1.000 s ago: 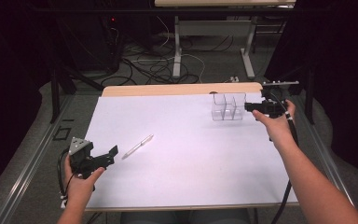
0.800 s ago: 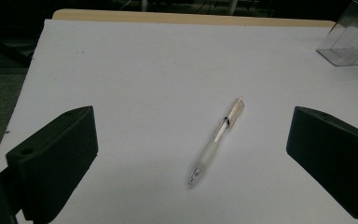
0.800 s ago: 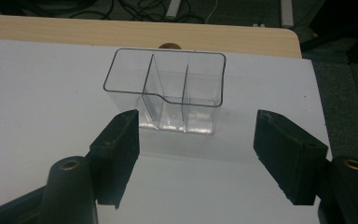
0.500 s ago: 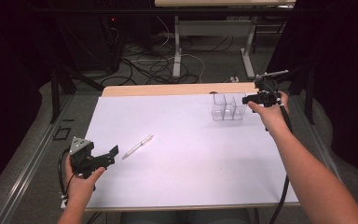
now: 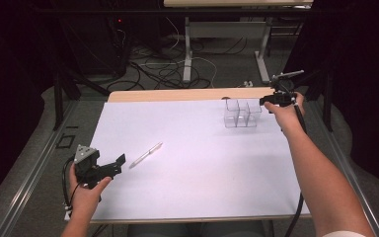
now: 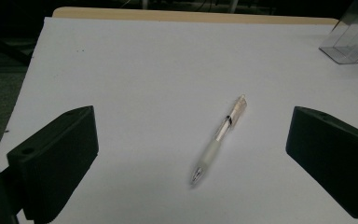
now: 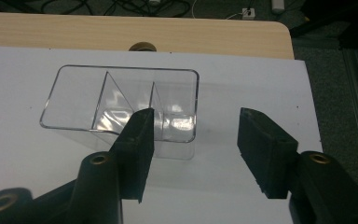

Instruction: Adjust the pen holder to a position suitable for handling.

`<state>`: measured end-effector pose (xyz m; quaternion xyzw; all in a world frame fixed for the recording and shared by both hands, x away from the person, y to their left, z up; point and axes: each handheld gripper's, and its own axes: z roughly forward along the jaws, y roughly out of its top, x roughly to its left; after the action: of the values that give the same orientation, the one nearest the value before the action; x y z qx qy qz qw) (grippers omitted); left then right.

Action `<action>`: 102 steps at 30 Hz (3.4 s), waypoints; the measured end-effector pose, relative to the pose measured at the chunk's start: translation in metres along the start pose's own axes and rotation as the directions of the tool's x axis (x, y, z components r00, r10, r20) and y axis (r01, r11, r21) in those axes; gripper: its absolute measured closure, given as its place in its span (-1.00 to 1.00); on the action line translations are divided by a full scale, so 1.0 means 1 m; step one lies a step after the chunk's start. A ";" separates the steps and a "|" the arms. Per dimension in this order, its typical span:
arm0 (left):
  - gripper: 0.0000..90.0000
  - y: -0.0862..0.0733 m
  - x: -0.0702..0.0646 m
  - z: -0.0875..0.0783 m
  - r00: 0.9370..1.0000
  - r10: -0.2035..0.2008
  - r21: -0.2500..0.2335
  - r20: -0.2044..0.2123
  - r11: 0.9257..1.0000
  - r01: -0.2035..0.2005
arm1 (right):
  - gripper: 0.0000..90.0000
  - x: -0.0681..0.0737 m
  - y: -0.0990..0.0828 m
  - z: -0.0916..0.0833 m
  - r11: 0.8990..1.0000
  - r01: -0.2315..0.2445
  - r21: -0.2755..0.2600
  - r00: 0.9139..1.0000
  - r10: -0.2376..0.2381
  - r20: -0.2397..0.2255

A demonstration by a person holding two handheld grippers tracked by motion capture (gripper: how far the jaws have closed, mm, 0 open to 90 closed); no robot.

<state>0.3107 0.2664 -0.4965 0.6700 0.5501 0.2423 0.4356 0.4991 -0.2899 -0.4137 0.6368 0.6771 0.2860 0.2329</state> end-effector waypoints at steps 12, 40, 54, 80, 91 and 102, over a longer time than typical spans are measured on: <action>-0.93 -0.001 0.000 0.002 1.000 -0.004 0.009 -0.004 1.000 0.004 | 0.17 -0.012 0.004 0.023 1.000 -0.005 -0.030 1.000 0.005 -0.001; -0.90 -0.003 0.001 0.003 0.999 -0.029 0.018 -0.016 0.999 0.029 | 0.45 -0.009 -0.003 0.065 0.999 0.007 0.033 0.999 -0.006 -0.034; -0.87 -0.004 0.001 0.004 0.999 -0.033 0.021 -0.018 0.999 0.033 | 0.67 -0.009 -0.011 0.081 0.996 0.024 0.080 0.999 -0.022 -0.024; -0.87 -0.004 0.002 0.004 0.999 -0.032 0.024 -0.011 0.999 0.032 | 0.98 0.001 -0.012 0.084 0.993 -0.015 0.119 0.999 0.009 0.048; -0.87 -0.004 0.002 0.004 0.999 -0.033 0.025 -0.013 0.999 0.034 | 0.99 0.003 -0.013 0.075 0.980 -0.090 0.178 0.995 0.081 0.060; -0.87 -0.003 -0.001 0.005 1.000 -0.021 0.028 -0.008 0.999 0.021 | 0.99 0.025 -0.020 0.057 0.975 -0.088 0.204 0.996 0.087 0.014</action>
<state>0.3126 0.2642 -0.5015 0.6694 0.5621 0.2326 0.4265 0.5215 -0.2598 -0.4677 0.6872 0.6737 0.2233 0.1552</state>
